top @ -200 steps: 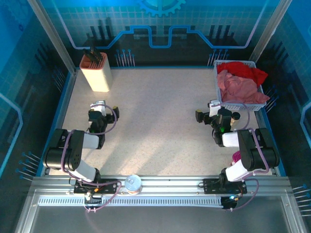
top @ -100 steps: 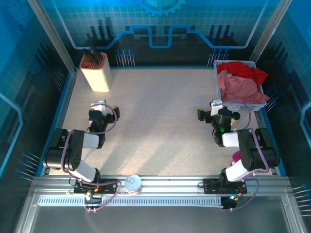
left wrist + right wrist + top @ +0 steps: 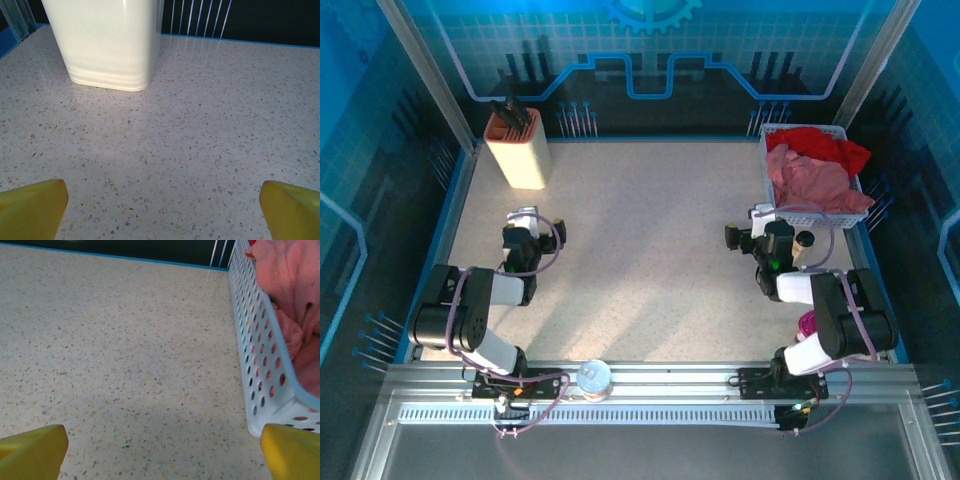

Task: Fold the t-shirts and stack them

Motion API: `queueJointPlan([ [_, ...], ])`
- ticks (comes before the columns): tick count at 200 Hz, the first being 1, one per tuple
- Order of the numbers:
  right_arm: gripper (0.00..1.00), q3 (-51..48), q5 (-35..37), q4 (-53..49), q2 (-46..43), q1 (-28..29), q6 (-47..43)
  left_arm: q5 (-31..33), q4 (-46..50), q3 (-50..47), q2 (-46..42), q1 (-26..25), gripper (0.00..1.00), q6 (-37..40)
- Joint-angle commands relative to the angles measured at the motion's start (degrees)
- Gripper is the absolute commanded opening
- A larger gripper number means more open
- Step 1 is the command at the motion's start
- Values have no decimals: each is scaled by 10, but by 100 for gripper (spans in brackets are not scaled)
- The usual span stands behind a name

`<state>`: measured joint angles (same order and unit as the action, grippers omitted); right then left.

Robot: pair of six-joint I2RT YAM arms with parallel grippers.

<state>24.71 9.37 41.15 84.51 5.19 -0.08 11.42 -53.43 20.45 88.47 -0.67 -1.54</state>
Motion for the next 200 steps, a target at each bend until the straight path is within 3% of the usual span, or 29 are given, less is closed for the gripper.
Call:
queueJointPlan([
  [1,100,69,61,-132,-63,12,2,24,57,27,-33,-5,99,-7],
  [39,100,191,183,-392,-104,26,150,22,260,106,-107,-7,99,-20],
  [72,100,337,157,-579,-61,21,212,-1,393,144,-181,-22,99,-80],
  [91,100,375,150,-602,-50,12,232,5,479,173,-219,-47,99,-98],
  [121,100,426,146,-630,-18,-14,268,-46,600,228,-232,-70,99,-136],
  [151,100,474,149,-662,39,-43,295,-83,650,241,-244,-104,99,-157],
  [200,80,489,114,-652,81,-101,310,-80,687,244,-252,-166,98,-149],
])
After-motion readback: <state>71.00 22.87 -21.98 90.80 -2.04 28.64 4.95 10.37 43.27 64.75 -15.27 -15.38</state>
